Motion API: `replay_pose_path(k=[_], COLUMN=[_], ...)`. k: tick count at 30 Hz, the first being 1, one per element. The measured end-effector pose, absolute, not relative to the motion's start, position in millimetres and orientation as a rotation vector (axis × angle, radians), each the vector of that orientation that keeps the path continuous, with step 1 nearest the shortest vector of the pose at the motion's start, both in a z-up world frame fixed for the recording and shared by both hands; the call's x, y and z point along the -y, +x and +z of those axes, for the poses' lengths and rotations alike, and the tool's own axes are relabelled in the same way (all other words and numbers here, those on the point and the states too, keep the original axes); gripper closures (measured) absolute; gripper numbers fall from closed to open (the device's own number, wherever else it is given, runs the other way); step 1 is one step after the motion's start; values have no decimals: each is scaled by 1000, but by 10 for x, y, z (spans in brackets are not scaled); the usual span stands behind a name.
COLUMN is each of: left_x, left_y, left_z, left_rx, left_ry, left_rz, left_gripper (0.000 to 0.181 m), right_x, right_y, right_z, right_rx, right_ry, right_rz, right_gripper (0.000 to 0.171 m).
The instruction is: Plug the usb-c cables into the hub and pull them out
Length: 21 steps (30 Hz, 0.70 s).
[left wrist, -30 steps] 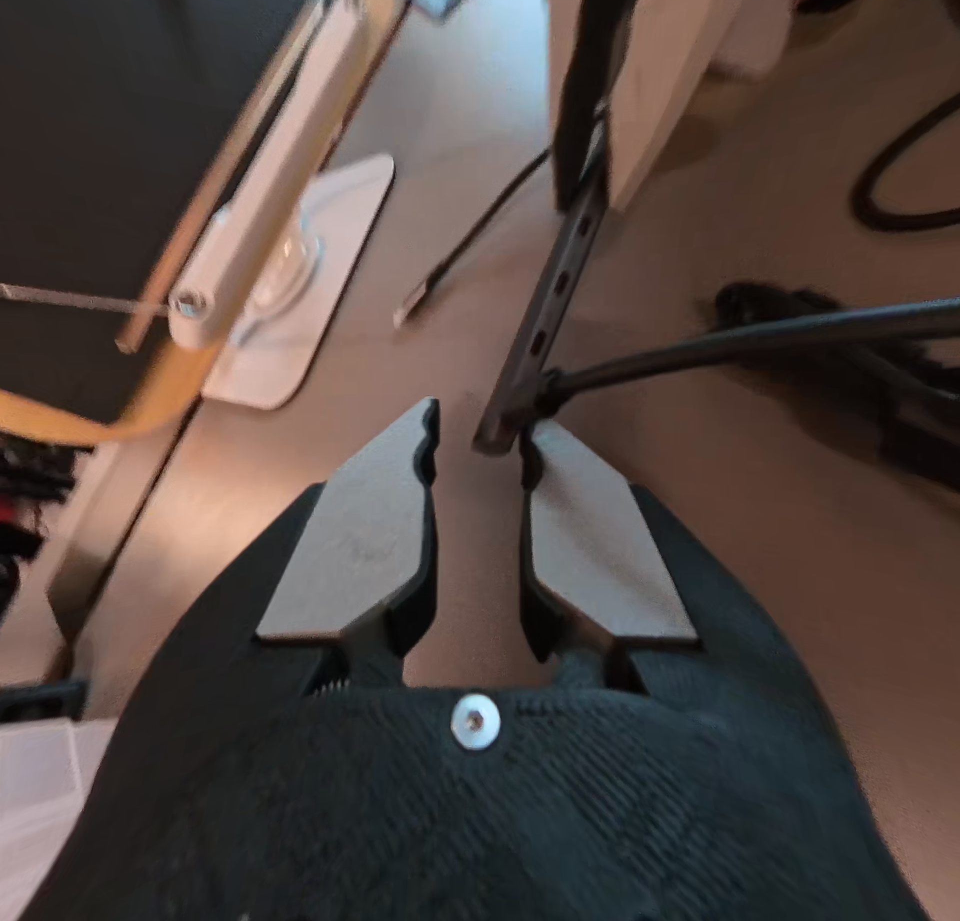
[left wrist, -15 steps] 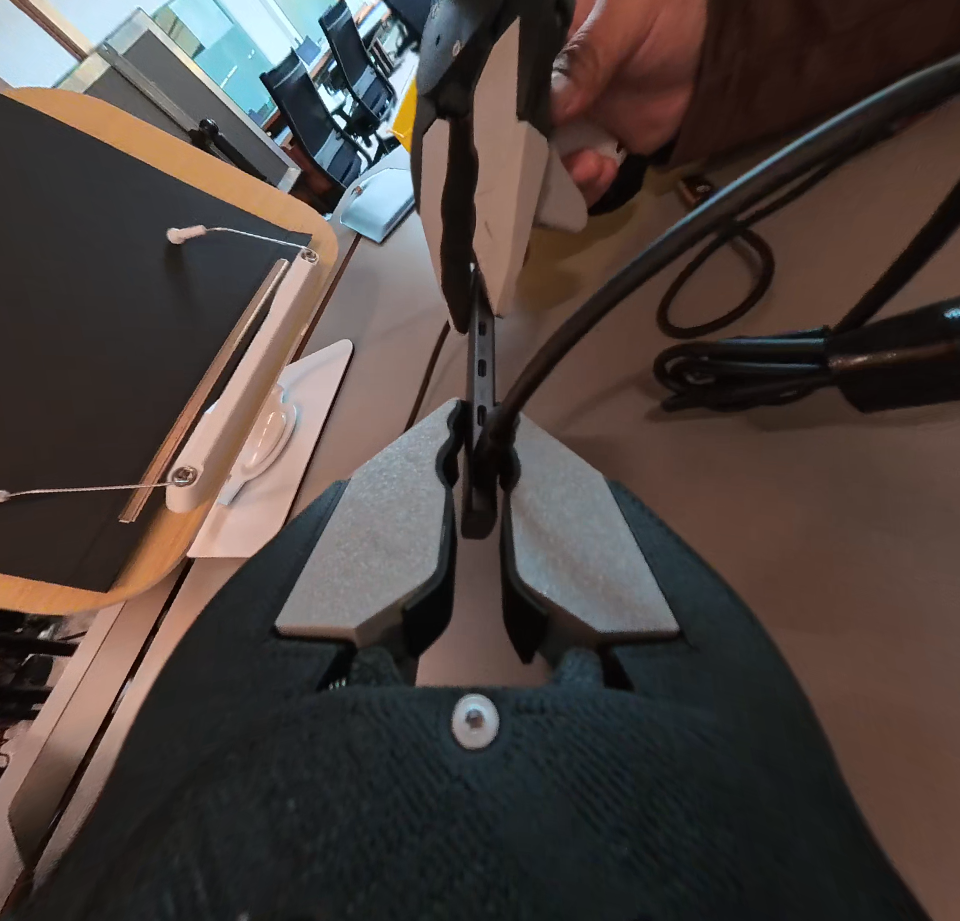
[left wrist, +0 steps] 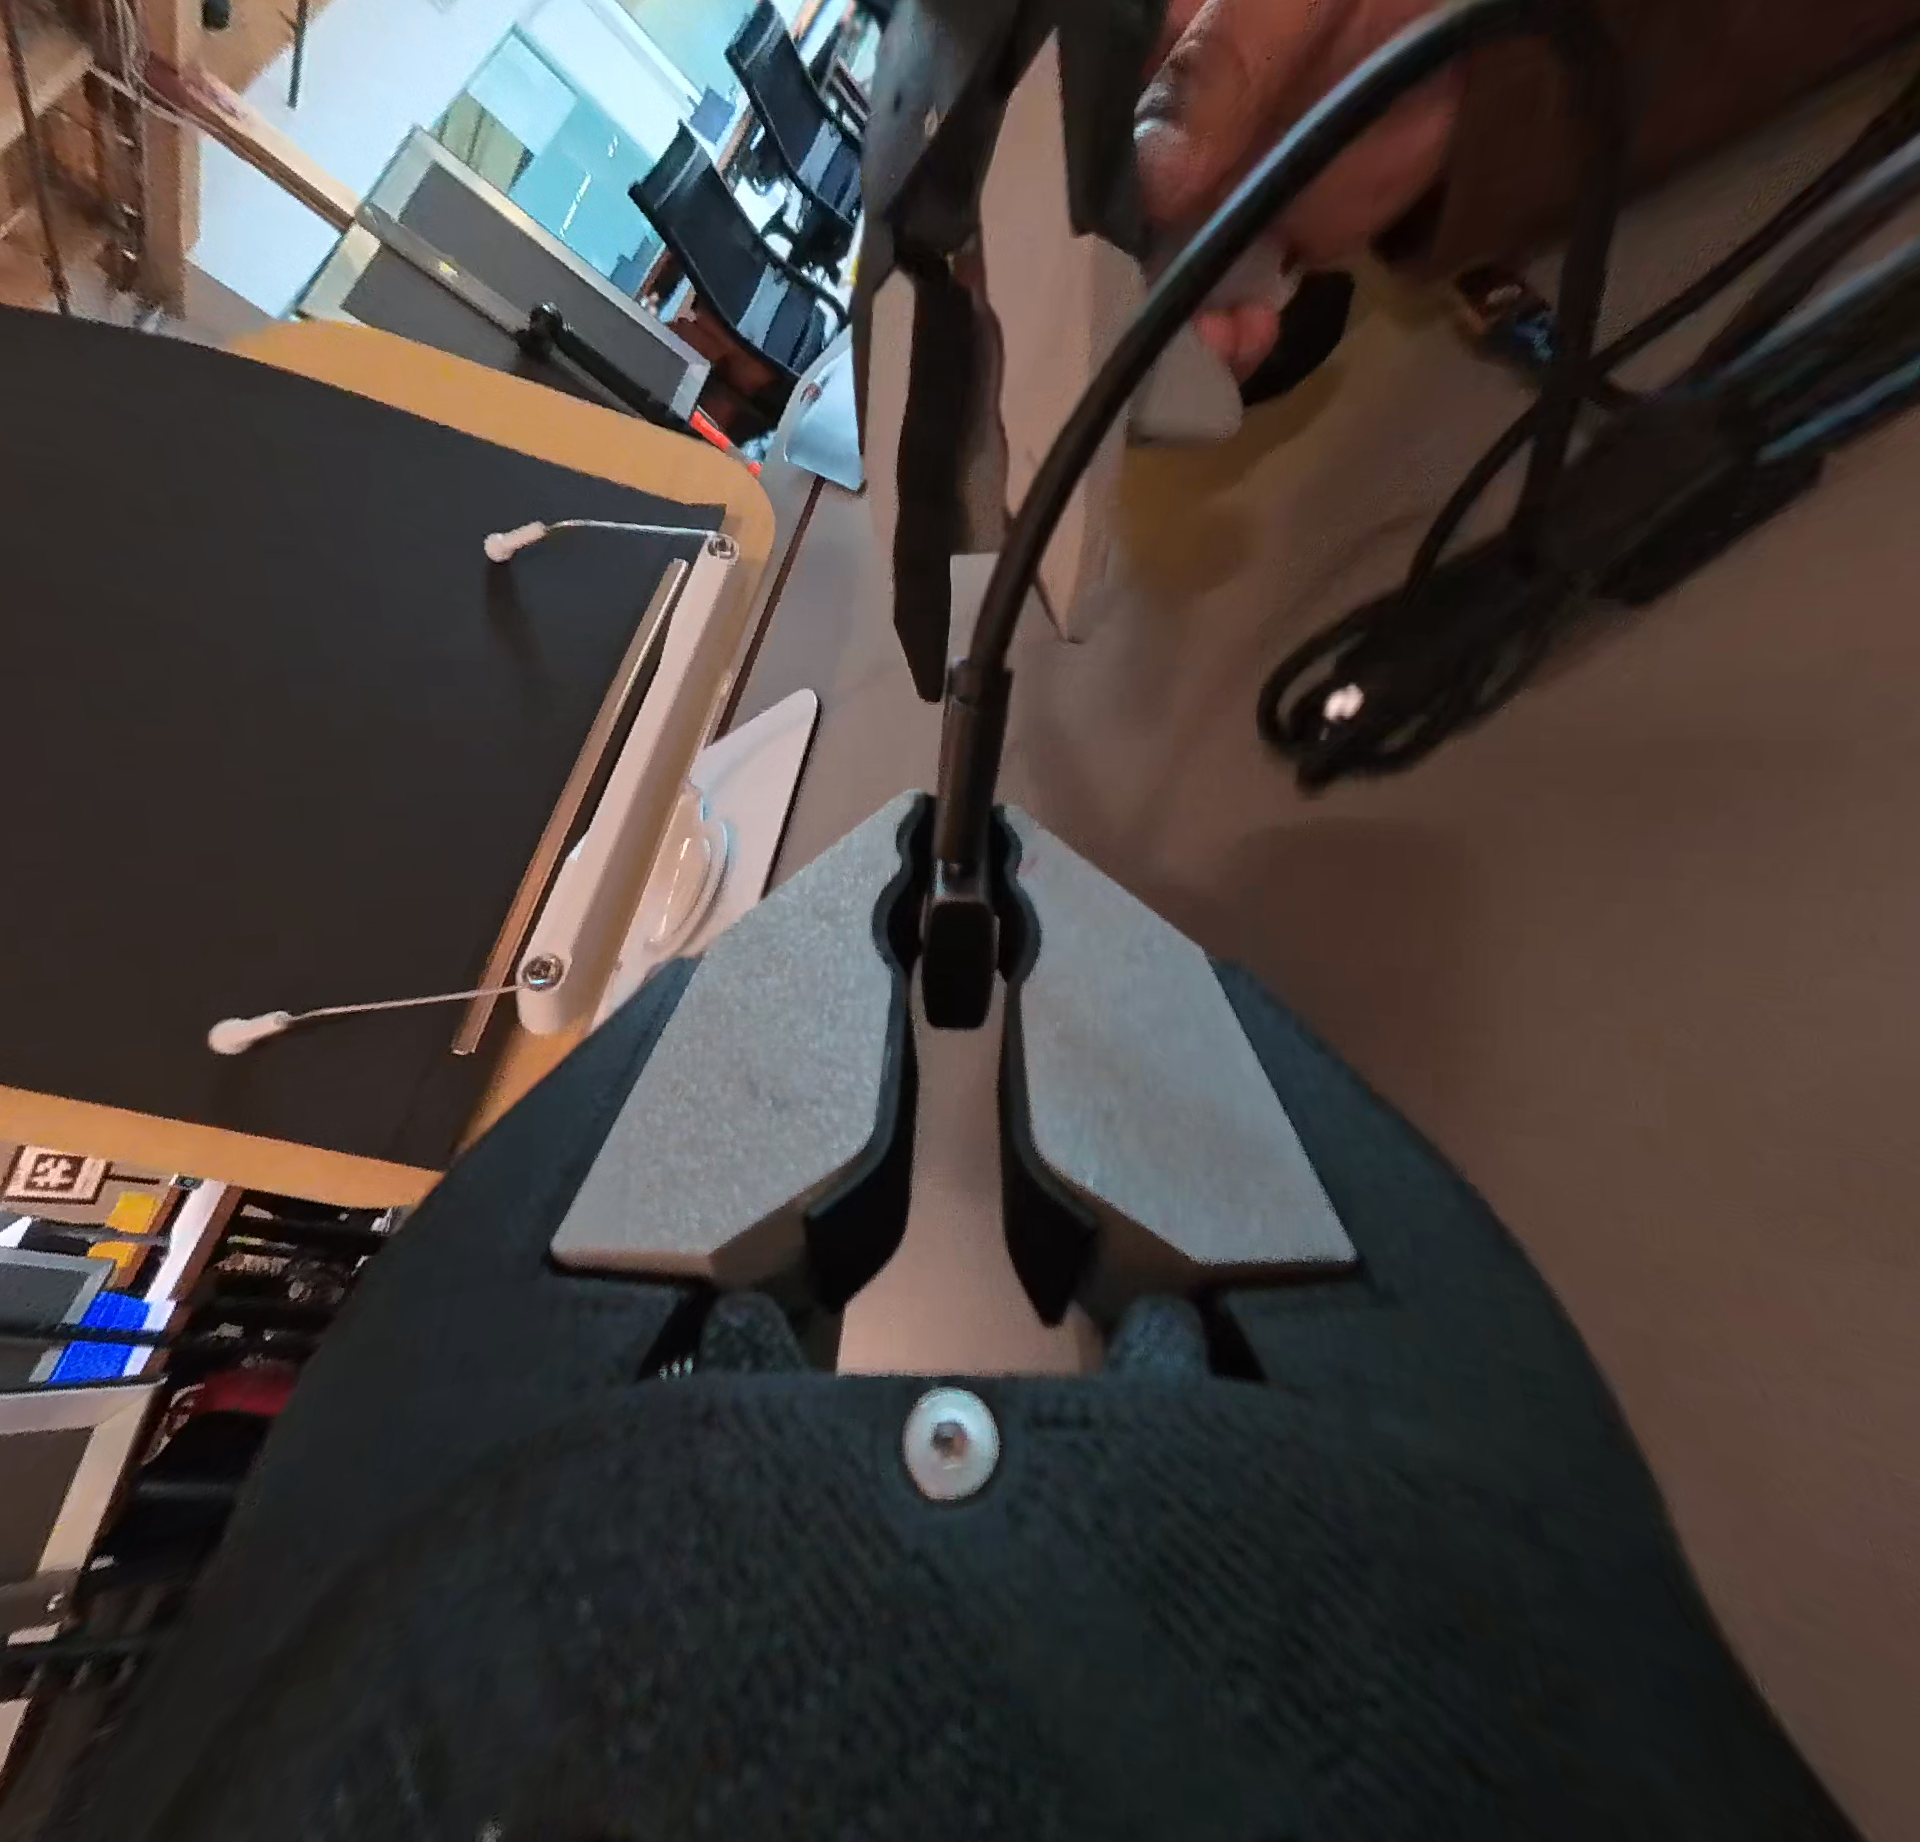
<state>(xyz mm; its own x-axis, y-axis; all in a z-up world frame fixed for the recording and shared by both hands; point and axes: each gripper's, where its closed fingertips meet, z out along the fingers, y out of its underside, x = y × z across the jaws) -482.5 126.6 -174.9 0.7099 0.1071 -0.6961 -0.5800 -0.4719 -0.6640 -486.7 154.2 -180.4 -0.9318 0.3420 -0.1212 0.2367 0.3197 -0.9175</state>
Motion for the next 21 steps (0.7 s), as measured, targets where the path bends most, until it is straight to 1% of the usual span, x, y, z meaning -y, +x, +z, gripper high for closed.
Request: replay_pose_path(k=[1, 2, 3, 5, 6, 7, 9, 16, 21], left_x=[-1264, -1274, -1297, -1360, -1391, -1408, -1413, -1442, -1429], left_y=[-4830, -4816, -4781, -4673, -4612, -4589, -4578, -4524, -4525], left_z=[-1759, -1757, -1745, -1698, -1689, -1682, -1681, -1656, -1712], left_rx=[-363, -362, -365, -379, -391, -395, -401, -353, -410], left_ry=[-1904, -1899, -1888, -1854, -1846, -1843, -1841, -1793, -1838], left_rz=[842, 830, 811, 767, 742, 746, 754, 665, 706], left_gripper=[174, 174, 174, 174, 174, 174, 173, 171, 172], right_x=[-1536, -1520, -1497, -1464, -1462, -1465, -1466, -1401, -1381], right_y=[-4883, -4887, -4881, -4877, -4884, -4892, -4891, -4860, -4859], right_z=[-1833, -1860, -1892, -1964, -1983, -1987, -1984, -2019, -2055], right_rx=[2462, 2450, 2444, 2420, 2389, 2354, 2317, 2326, 2353], right_ry=[-520, -487, -447, -353, -300, -249, -193, -155, -208], right_rz=[1638, 1584, 1525, 1376, 1299, 1233, 1181, 1218, 1238], right_gripper=[115, 113, 117, 142, 150, 152, 154, 156, 153])
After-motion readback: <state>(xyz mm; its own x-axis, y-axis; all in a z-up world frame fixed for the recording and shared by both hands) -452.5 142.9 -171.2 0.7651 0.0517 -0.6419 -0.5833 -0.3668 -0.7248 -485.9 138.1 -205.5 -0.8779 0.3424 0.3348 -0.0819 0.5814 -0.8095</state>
